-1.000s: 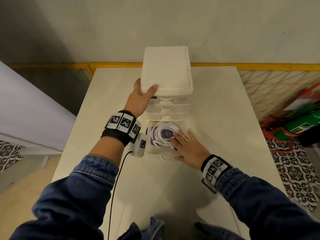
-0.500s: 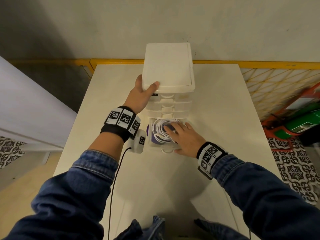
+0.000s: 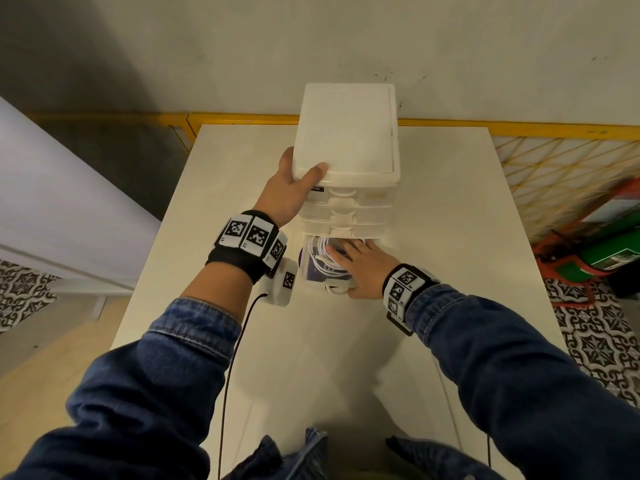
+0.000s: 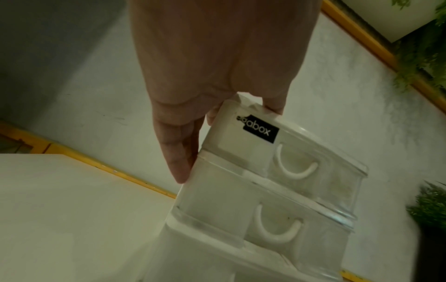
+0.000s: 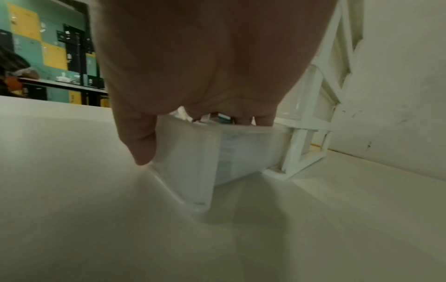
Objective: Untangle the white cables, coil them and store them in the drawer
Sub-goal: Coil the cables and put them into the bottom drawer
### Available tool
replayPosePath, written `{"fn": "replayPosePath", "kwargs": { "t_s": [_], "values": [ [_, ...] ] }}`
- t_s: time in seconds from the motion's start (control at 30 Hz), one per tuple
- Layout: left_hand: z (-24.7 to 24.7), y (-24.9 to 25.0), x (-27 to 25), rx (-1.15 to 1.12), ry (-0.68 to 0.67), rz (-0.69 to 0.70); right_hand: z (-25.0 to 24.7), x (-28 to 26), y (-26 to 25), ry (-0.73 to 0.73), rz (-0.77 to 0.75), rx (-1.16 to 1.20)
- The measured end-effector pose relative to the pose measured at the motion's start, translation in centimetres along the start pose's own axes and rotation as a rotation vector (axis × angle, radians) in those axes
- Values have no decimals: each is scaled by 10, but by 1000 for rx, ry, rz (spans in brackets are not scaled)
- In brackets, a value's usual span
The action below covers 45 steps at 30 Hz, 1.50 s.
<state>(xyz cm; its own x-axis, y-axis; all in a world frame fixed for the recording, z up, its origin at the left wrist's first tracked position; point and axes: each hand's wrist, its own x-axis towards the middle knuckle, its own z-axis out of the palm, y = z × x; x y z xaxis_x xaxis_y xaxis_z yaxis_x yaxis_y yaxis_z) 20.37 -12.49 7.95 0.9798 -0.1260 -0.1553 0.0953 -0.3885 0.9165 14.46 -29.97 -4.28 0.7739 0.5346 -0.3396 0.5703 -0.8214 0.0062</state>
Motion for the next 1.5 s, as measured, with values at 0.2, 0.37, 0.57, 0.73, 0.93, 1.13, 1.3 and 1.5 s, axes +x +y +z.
{"fn": "replayPosePath", "kwargs": {
  "t_s": [0.2, 0.37, 0.57, 0.73, 0.93, 1.13, 1.3, 1.5],
  "values": [
    [0, -1, 2, 1, 25, -4, 11, -16, -2, 76, -14, 31],
    [1, -1, 2, 23, 40, 2, 41, -45, 5, 337, -28, -49],
    [1, -1, 2, 3, 19, -5, 39, -35, 11, 537, 74, -102],
    [0, -1, 2, 3, 15, -3, 33, -20, 11, 617, 254, 15],
    [1, 0, 1, 9, 21, -10, 20, -18, 18, 719, 495, 502],
    [1, -2, 2, 8, 25, -11, 20, -6, 15, 605, 904, 1049],
    [1, -3, 2, 12, 19, -9, 19, 11, 19, 533, 862, 983],
    [1, -5, 3, 0, 31, -10, 24, 16, 12, 520, 827, 926]
  ]
}}
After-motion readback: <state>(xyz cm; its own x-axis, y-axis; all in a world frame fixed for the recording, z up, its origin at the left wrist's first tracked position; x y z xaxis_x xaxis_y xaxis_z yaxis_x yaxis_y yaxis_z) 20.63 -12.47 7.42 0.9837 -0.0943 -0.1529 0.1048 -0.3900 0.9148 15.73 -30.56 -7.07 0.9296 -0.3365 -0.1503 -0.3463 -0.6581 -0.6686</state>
